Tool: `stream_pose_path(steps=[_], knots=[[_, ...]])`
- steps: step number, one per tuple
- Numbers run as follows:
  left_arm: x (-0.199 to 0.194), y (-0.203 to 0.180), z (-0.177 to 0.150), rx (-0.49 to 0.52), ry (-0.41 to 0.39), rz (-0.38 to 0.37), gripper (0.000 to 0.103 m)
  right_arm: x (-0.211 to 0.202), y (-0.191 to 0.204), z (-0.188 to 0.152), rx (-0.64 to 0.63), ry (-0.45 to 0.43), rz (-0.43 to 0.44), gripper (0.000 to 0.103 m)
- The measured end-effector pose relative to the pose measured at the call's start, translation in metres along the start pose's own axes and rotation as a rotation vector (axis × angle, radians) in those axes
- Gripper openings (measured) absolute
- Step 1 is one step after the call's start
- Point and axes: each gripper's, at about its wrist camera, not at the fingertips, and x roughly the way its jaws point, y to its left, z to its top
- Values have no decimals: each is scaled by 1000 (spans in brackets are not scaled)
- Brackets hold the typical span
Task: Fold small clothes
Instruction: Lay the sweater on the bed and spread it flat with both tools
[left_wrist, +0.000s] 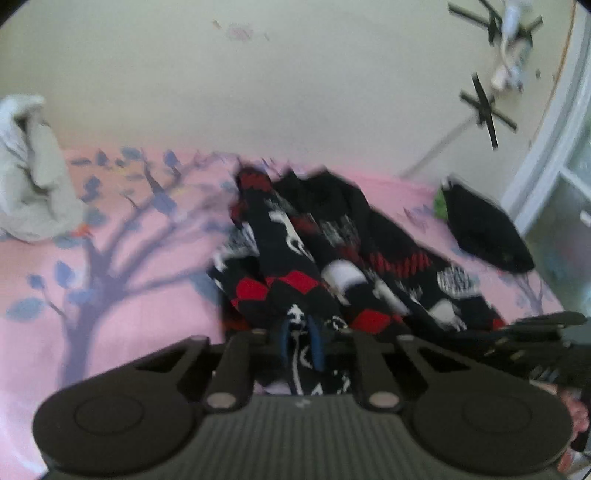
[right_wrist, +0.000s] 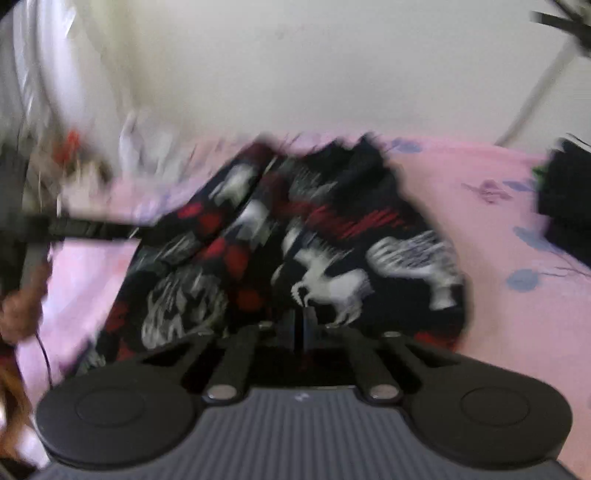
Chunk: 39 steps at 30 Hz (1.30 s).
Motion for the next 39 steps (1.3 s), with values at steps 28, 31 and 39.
stream_pose_path(steps=[28, 31, 39], knots=[[-81, -23, -114, 125, 162, 20, 41, -77, 2, -85, -19, -79, -126, 76], [-79, -36, -127, 190, 136, 78, 12, -74, 0, -94, -24, -82, -146, 5], [-148, -21, -135, 155, 100, 137, 10, -157, -66, -74, 11, -348, -651, 0]])
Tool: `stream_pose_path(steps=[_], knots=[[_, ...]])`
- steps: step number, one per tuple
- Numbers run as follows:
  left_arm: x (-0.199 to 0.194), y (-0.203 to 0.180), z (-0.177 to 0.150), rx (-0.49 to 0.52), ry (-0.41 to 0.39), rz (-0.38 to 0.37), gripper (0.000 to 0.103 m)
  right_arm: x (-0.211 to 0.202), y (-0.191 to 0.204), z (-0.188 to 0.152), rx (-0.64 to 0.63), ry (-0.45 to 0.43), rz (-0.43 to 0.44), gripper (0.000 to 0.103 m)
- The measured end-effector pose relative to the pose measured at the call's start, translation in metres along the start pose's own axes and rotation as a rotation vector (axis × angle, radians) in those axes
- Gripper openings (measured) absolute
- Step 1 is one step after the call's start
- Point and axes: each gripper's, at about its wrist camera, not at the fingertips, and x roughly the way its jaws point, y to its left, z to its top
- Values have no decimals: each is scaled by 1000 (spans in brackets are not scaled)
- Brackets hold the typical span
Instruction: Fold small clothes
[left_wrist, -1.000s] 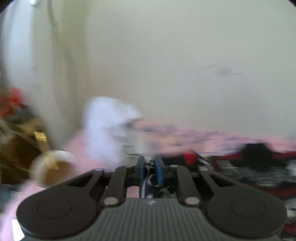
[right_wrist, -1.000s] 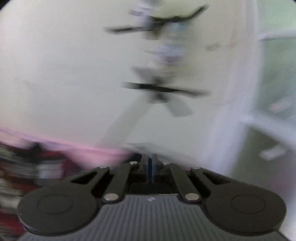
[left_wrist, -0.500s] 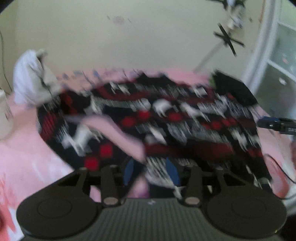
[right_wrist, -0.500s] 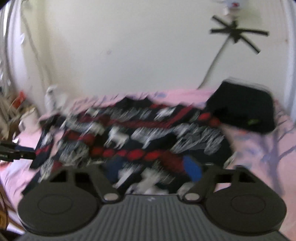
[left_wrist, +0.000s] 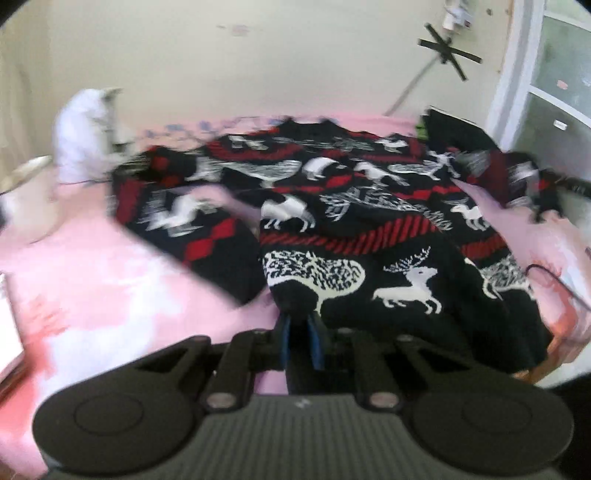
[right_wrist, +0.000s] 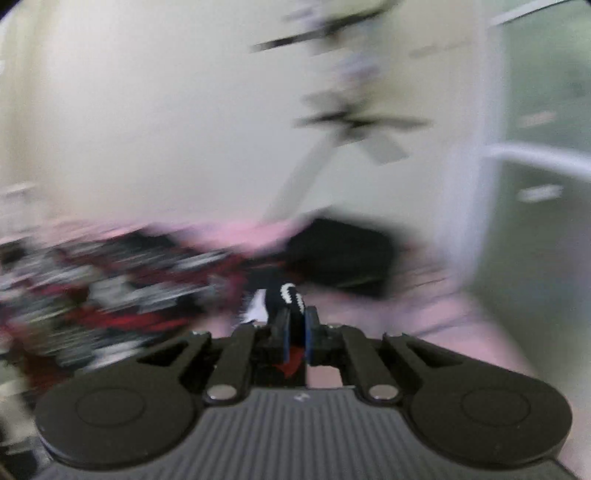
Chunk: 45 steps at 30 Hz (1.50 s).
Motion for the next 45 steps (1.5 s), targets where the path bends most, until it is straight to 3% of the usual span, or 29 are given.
stream_pose_path(steps=[1, 2, 3, 4, 8, 10, 12, 14, 15, 16, 17, 18, 19, 23, 26, 27, 28, 30, 33, 35, 37, 42, 45], knots=[[-9, 5, -6, -13, 9, 18, 10, 1, -15, 0, 6, -16, -108, 3], [-13, 8, -11, -28, 23, 26, 10, 0, -28, -1, 35, -13, -171, 35], [-17, 11, -20, -44, 42, 24, 11, -3, -41, -3, 93, 2, -155, 50], [-18, 12, -26, -56, 55, 21, 11, -9, -49, -5, 151, 8, -110, 53], [-11, 14, -32, -106, 60, 17, 14, -15, -39, -18, 250, 111, 256, 52], [-6, 13, -28, -121, 50, -1, 24, -16, -11, -30, 254, 179, 433, 52], [-2, 9, -26, -111, 48, -10, 25, -19, 25, -45, 227, 245, 569, 51], [1, 6, -26, -98, 56, -11, 25, -26, 56, -60, 185, 302, 636, 49], [2, 4, -26, -92, 56, -13, 25, -27, 69, -68, 166, 340, 660, 43], [3, 2, -26, -88, 53, -14, 25, -30, 74, -74, 160, 324, 672, 30], [2, 2, -27, -86, 49, -16, 22, -34, 79, -76, 151, 318, 681, 5], [1, 3, -27, -86, 44, -24, 8, -36, 80, -73, 166, 315, 688, 2], [-1, 3, -26, -88, 37, -39, 6, -39, 78, -67, 168, 293, 673, 0], [-13, -4, -22, -69, -18, -102, 6, -50, 58, -13, 190, 129, 632, 0], [-12, -3, -24, -75, -22, -93, 6, -46, 79, 9, 212, 117, 817, 6], [-9, 0, -26, -87, -11, -83, 6, -40, 91, 6, 224, 170, 902, 13], [-5, 4, -29, -107, 1, -78, 7, -33, 103, -1, 220, 243, 977, 30], [-2, 10, -32, -144, 16, -81, 7, -24, 120, -17, 158, 329, 956, 39], [-2, 14, -34, -147, 16, -88, 7, -22, 97, -28, 192, 295, 858, 38], [-1, 15, -34, -138, 20, -92, 7, -23, 72, -34, 262, 268, 797, 51], [2, 15, -32, -134, 25, -95, 8, -28, 57, -42, 275, 257, 740, 57], [6, 12, -31, -128, 29, -93, 8, -31, 82, -62, 188, 294, 797, 58], [3, 11, -32, -126, 25, -85, 8, -27, 108, -68, 109, 291, 816, 47]])
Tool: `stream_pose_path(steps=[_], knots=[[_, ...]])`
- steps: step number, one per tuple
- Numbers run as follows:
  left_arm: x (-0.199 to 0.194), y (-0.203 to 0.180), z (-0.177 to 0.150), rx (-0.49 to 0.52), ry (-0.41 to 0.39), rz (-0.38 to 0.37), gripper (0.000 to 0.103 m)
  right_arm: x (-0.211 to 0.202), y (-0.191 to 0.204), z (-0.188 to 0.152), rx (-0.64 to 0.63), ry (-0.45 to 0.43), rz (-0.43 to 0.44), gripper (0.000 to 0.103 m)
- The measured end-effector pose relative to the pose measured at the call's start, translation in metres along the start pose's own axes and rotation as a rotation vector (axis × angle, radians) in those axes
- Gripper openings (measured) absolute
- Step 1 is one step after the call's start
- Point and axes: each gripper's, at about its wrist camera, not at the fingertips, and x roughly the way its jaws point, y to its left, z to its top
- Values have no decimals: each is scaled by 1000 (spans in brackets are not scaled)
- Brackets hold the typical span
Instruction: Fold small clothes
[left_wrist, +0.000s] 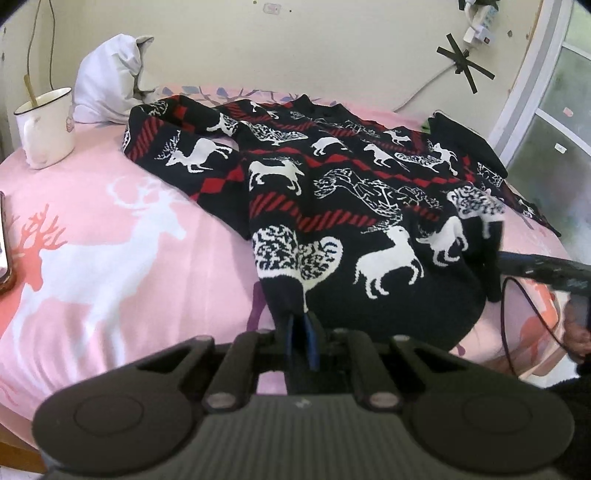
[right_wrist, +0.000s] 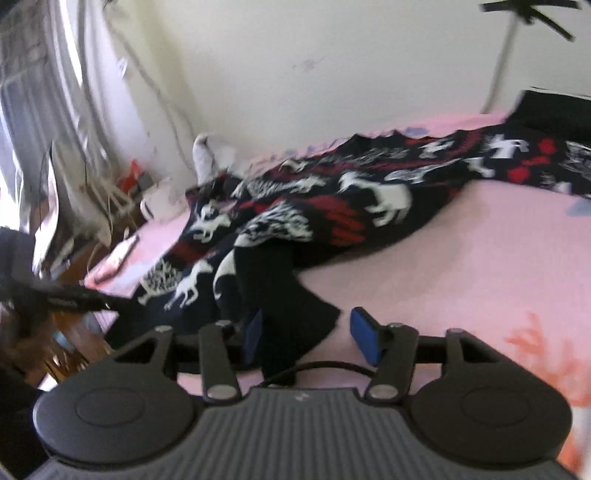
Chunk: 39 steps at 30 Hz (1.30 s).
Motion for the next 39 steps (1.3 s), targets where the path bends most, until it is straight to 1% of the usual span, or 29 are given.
stream_pose_path(steps=[1, 2, 3, 5, 8, 10, 11, 12, 14, 16, 17, 18, 19, 20, 21, 22, 23, 24, 26, 28, 30, 31, 32, 33, 34, 35, 36, 38, 39], knots=[[-1, 0, 0, 0, 0, 2, 8, 7, 4, 0, 0, 14, 14, 32], [-2, 0, 0, 0, 0, 4, 8, 9, 9, 2, -21, 4, -5, 12], [-4, 0, 0, 3, -4, 5, 7, 7, 10, 6, -37, 11, -8, 9], [-11, -2, 1, 18, -19, -2, 7, -11, 5, 12, -34, -10, -30, 4], [-20, -5, 4, 45, -42, -22, 6, -58, -13, 20, -9, -39, -150, 3], [-23, -7, 5, 56, -36, -65, 6, -94, -23, 18, 35, -21, -200, 3], [-21, -8, 4, 58, -24, -95, 6, -108, -24, 13, 51, 8, -214, 3], [-18, -11, 3, 63, -4, -120, 6, -117, -24, 6, 72, 61, -207, 3], [-9, -16, 0, 96, 34, -112, 6, -117, -24, -13, 119, 175, -162, 3], [1, -13, -3, 106, 75, -89, 7, -106, -26, -26, 110, 293, -217, 4], [3, -9, -4, 96, 84, -94, 7, -105, -29, -27, 96, 302, -246, 5], [2, -3, -3, 80, 88, -107, 7, -107, -37, -21, 105, 269, -298, 5], [-1, 2, -2, 70, 83, -110, 10, -112, -47, -12, 142, 218, -347, 9], [-6, 8, 2, 63, 62, -98, 11, -117, -56, -2, 178, 164, -369, 15], [-15, 15, 9, 54, 15, -64, 11, -121, -64, 12, 202, 103, -365, 18], [-20, 19, 16, 42, -21, -41, 11, -122, -68, 24, 206, 57, -354, 26], [-25, 27, 24, 19, -62, -23, 11, -119, -71, 36, 202, 21, -348, 41], [-27, 35, 33, -8, -91, -11, 11, -111, -72, 46, 197, -1, -352, 43], [-19, 47, 54, -47, -133, 44, 17, -91, -78, 61, 206, -4, -339, 42], [-1, 57, 74, -80, -133, 117, 36, -65, -91, 69, 237, 23, -312, 42], [20, 71, 95, -120, -133, 156, 40, -36, -90, 74, 242, 55, -284, 42], [30, 78, 104, -138, -133, 165, 49, -23, -88, 74, 242, 66, -257, 38], [40, 86, 113, -161, -128, 182, 56, -11, -86, 73, 241, 84, -226, 14], [52, 94, 122, -195, -116, 209, 70, 2, -83, 71, 230, 116, -213, 0], [62, 101, 129, -219, -103, 224, 74, 9, -79, 69, 188, 143, -244, 0], [72, 108, 136, -240, -91, 225, 74, 10, -72, 69, 118, 134, -296, 0], [79, 113, 137, -256, -79, 226, 70, 7, -68, 72, 49, 117, -408, 0], [91, 122, 143, -288, -50, 232, 46, 0, -74, 75, -96, 56, -747, 0], [93, 125, 145, -295, -47, 243, 15, -10, -86, 78, -85, 32, -854, 0]])
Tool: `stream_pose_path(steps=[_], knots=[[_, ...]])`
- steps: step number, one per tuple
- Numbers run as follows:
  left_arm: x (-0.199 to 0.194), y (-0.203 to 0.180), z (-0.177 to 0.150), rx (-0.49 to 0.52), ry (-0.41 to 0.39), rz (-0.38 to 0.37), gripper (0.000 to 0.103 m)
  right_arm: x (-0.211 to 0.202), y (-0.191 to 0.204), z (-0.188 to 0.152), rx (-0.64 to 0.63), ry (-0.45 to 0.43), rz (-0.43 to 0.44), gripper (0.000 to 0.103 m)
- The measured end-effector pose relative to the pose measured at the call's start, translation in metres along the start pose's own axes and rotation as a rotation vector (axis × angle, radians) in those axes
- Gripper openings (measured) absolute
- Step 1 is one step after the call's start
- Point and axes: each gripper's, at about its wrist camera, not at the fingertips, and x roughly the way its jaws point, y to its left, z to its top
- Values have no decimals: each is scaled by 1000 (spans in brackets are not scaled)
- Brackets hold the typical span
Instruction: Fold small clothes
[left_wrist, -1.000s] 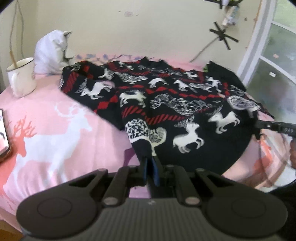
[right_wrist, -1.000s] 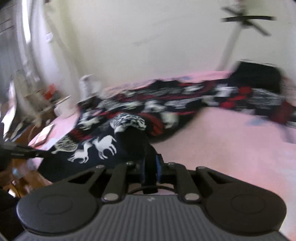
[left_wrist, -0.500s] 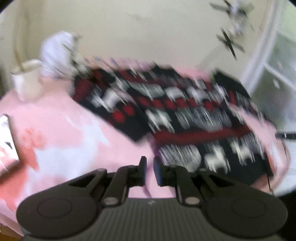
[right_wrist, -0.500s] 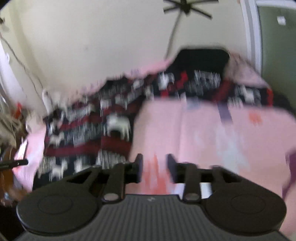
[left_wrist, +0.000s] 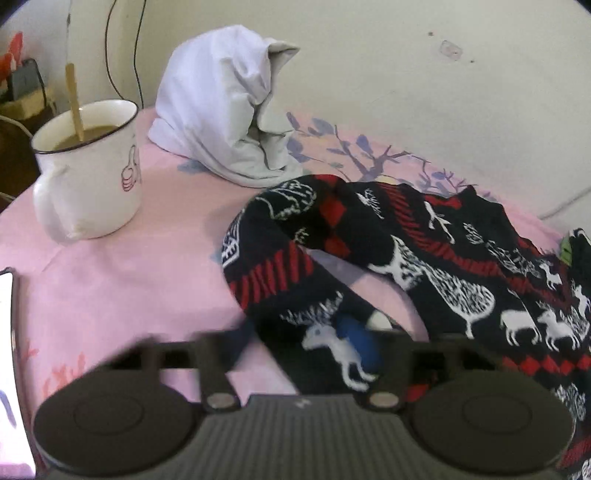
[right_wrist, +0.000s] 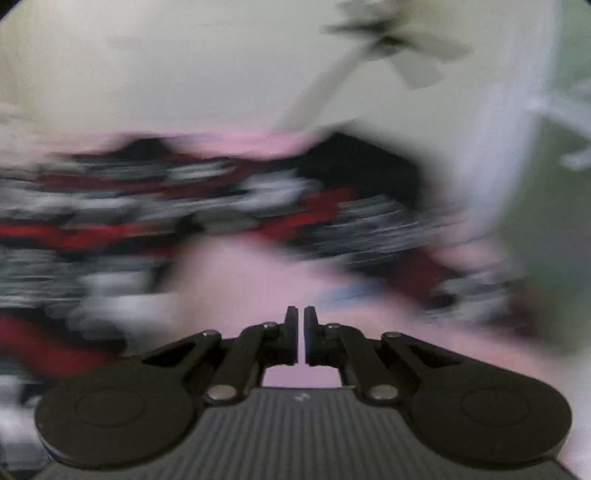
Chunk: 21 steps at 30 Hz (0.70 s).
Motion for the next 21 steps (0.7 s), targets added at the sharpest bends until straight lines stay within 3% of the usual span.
stream_pose_path(steps=[1, 3, 7, 9, 13, 15, 18, 21], knots=[[1, 3, 4, -7, -4, 34, 5, -1, -18, 4, 70, 5, 27, 0], [-9, 16, 13, -52, -17, -4, 5, -10, -45, 13, 233, -34, 185, 0], [-52, 9, 48, -45, -166, 31, 4, -12, -28, 37, 266, -96, 334, 0], [-68, -6, 70, -30, -201, -10, 4, 2, -10, 47, 259, -92, 454, 0], [-93, -93, 113, 144, -264, -96, 4, 24, 30, 56, 243, -90, 608, 0], [-99, -158, 125, 265, -269, -202, 5, 30, 42, 59, 251, -96, 658, 0], [-108, -231, 126, 402, -246, -391, 18, 34, 49, 63, 245, -93, 688, 0], [-119, -250, 118, 444, -314, -439, 31, 34, 39, 63, 214, -108, 671, 0]])
